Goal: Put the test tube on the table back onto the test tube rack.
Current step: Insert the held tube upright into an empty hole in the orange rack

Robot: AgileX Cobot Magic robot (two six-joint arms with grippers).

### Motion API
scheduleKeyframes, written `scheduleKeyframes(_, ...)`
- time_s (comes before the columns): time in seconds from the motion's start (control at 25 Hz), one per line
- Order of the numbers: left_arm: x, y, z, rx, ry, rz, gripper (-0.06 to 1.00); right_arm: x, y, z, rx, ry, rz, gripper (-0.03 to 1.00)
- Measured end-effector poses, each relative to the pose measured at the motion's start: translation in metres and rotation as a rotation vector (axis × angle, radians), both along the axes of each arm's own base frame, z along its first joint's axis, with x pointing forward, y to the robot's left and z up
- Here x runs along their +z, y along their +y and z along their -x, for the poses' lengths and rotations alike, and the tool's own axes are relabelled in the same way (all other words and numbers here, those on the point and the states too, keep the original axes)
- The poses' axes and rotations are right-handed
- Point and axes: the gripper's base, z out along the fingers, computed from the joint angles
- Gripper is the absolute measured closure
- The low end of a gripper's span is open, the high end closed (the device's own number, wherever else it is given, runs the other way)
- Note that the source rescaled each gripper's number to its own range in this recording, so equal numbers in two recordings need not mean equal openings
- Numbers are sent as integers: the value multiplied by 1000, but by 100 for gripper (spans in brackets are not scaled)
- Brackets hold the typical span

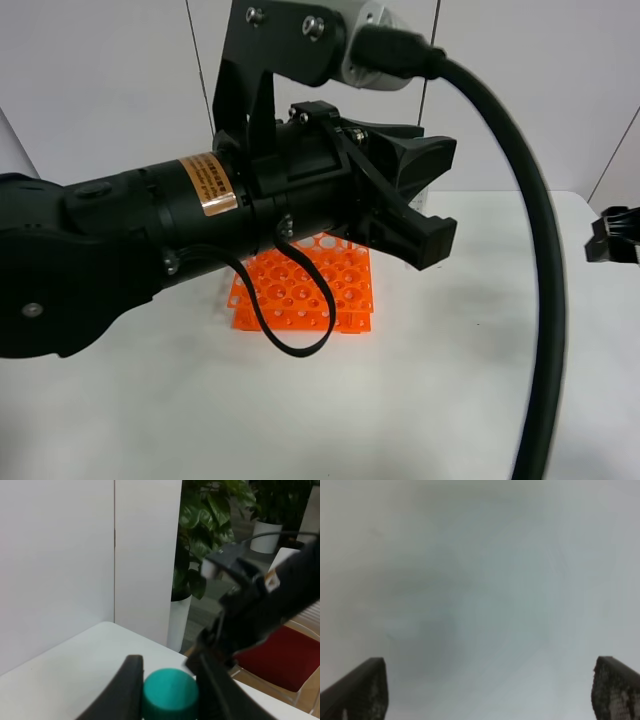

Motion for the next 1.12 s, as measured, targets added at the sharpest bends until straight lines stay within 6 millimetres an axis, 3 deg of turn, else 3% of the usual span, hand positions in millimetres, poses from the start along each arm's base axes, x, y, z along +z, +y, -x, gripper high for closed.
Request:
scheduleKeyframes(0.12, 0, 0, 0, 1, -3, 4, 94, 6, -6, 8, -72, 122, -40, 1)
scheduleKeyframes(0.4, 1, 0, 0, 1, -5, 6, 94, 27, 11, 47, -101, 231, -175, 1)
scheduleKeyframes(0.6, 1, 0, 0, 1, -5, 6, 94, 62, 25, 86, -95, 51, -190, 1)
scheduleKeyframes(0.84, 1, 0, 0, 3, -11, 13, 94, 99, 34, 152, -75, -324, -22, 1)
scheduleKeyframes(0.96, 2, 0, 0, -1, -20, 9, 94, 90, 37, 179, -81, -414, 34, 1)
scheduleKeyframes(1.12, 3, -1, 2, -22, -69, -5, 94, 53, 40, 193, -83, -397, 36, 1)
